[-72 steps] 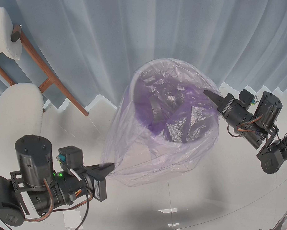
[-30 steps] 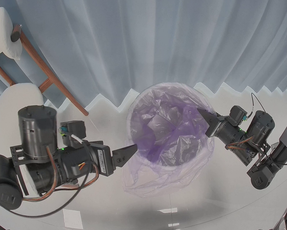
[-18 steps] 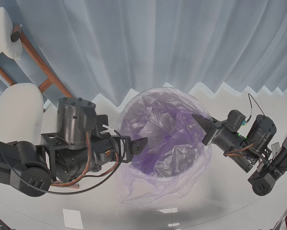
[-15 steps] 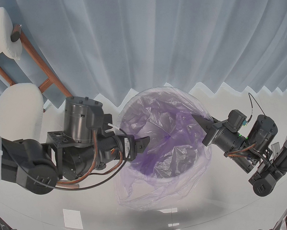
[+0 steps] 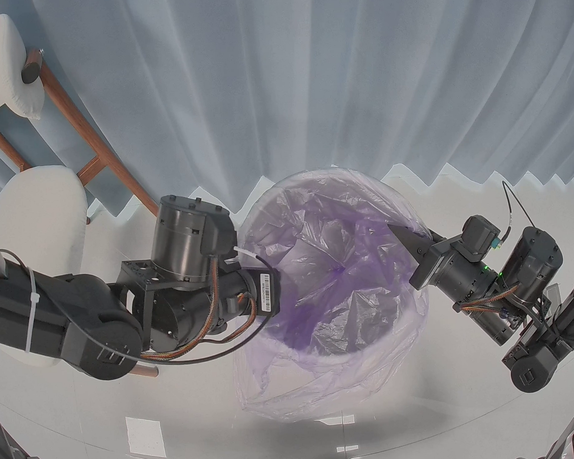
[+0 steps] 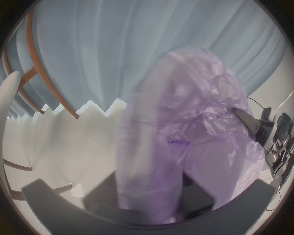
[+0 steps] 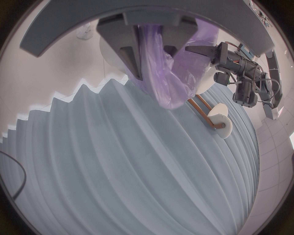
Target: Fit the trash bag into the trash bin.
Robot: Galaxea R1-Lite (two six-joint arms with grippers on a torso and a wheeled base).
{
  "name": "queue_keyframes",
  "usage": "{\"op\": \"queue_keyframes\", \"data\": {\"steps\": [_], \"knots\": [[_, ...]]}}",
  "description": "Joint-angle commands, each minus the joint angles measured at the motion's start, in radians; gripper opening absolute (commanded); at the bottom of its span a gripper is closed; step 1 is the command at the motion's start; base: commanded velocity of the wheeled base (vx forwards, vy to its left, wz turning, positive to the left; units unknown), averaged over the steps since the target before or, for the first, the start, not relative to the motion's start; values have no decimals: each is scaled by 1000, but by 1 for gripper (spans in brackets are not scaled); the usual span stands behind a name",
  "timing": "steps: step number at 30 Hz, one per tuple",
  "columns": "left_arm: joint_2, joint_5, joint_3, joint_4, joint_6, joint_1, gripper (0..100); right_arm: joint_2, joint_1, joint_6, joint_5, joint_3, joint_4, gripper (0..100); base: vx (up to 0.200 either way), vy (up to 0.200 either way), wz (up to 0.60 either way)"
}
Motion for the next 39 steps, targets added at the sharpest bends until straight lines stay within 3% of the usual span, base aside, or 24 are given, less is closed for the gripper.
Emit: {"op": "queue_keyframes", "data": {"steps": [1,9,10,16,19,23,28,30,35,39], "knots": [[4,-4,11,-6,-1,2,0,0,1,0,2,3,-14,0,0,0,0],[-27,2,71,-29,-57,12,0,-17,2,12,6,4,-14,0,0,0,0],[-39,1,89,-49,-60,12,0,-17,4,16,8,7,-14,100,0,0,0],[-76,2,195,-215,-61,19,0,-48,73,112,8,21,-14,100,0,0,0],[-95,-1,230,-247,-60,29,0,-59,73,120,35,41,-14,100,0,0,0],[-134,-10,257,-250,-66,73,0,-55,51,121,149,53,-14,100,0,0,0],[-158,-34,263,-252,-52,111,0,-68,19,121,219,50,-13,100,0,0,0],[-170,-62,263,-253,-55,139,0,-74,-41,124,278,50,-13,100,0,0,0],[-197,-126,270,-258,-63,151,0,-66,-85,126,298,61,-13,100,0,0,0],[-205,-136,273,-261,-63,154,0,-75,-88,144,299,95,-13,100,0,0,0]]}}
